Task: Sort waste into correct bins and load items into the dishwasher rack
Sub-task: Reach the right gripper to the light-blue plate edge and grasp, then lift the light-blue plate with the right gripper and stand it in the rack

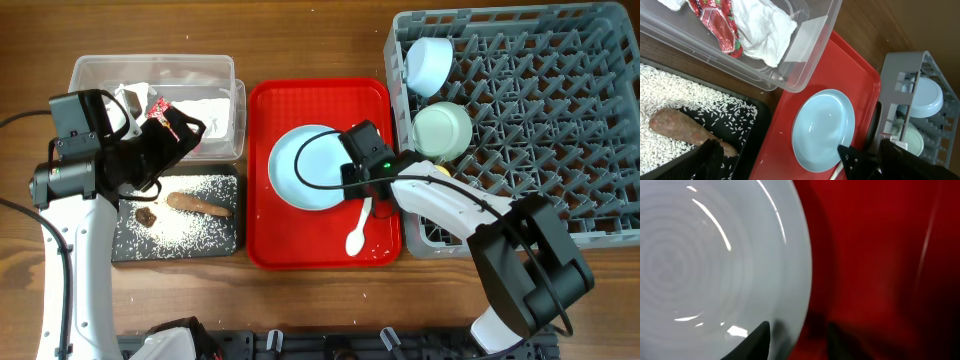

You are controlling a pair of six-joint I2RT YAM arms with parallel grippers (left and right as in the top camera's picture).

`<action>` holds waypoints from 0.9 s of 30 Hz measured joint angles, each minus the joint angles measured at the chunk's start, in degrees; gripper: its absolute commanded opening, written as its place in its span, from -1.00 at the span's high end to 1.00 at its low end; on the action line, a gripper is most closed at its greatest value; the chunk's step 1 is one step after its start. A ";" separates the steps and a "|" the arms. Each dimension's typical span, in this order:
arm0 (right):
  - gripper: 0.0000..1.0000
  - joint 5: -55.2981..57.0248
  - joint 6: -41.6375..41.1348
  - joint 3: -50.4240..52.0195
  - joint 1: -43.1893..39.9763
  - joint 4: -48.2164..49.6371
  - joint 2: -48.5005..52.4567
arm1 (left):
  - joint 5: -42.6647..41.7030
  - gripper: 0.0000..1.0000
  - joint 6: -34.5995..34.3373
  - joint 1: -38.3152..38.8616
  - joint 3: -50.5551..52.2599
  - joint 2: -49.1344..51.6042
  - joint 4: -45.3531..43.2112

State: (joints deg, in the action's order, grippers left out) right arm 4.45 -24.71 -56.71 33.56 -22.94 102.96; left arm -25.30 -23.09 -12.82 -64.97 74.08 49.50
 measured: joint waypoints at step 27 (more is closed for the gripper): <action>0.72 5.29 -2.16 0.07 0.00 8.87 2.54 | 0.00 -1.00 0.00 -0.02 0.00 0.00 0.00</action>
State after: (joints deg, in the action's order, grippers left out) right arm 9.74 -26.87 -56.64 33.56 -14.06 105.49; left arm -25.30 -23.09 -12.84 -64.97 74.08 49.50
